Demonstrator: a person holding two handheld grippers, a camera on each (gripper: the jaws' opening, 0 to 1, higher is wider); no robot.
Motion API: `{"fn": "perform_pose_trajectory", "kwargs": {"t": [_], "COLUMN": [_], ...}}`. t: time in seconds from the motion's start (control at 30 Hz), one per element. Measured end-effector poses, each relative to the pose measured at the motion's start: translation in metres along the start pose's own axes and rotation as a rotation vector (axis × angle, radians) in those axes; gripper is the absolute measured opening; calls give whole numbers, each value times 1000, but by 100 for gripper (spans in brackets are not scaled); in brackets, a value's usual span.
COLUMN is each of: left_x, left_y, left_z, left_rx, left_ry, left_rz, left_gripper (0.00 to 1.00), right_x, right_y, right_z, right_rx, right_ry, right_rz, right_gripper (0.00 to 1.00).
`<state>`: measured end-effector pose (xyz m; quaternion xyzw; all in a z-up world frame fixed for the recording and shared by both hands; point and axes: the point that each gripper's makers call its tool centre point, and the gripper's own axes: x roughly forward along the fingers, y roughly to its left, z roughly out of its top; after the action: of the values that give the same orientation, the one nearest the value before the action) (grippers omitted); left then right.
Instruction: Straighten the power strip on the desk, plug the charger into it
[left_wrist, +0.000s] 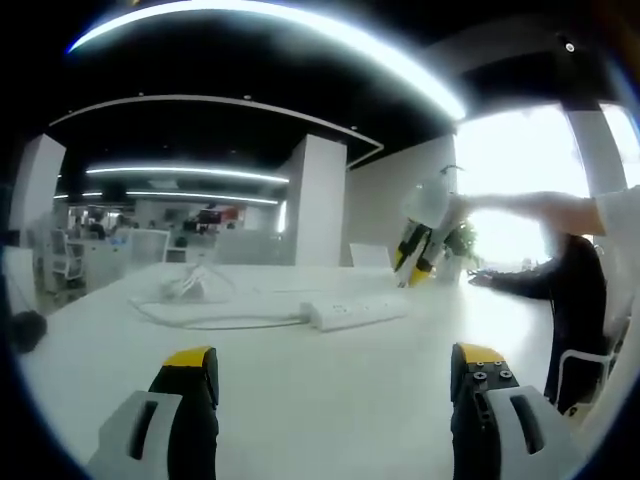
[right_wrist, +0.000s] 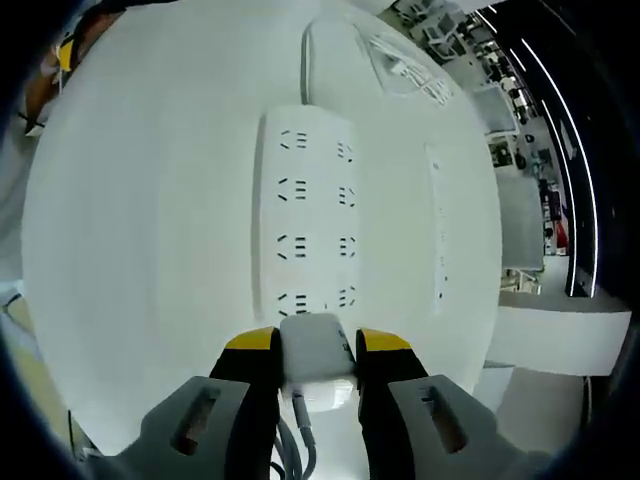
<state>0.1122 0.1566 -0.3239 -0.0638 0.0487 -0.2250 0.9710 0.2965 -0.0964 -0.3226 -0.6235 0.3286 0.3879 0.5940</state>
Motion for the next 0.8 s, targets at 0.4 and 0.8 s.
{"fn": "perform_pose_trajectory", "kwargs": {"t": [0.4, 0.8], "left_x": [0, 2], "left_y": [1, -1], "left_z": [-2, -1], "left_rx": [2, 5], "left_ry": [7, 8], "left_rz": [2, 8], "left_gripper": [99, 99], "right_x": [10, 18], "right_y": [2, 0], "right_z": [4, 4], "right_rx": [29, 16], "right_ry": [31, 57], "right_rz": [26, 48], "right_gripper": [27, 27]}}
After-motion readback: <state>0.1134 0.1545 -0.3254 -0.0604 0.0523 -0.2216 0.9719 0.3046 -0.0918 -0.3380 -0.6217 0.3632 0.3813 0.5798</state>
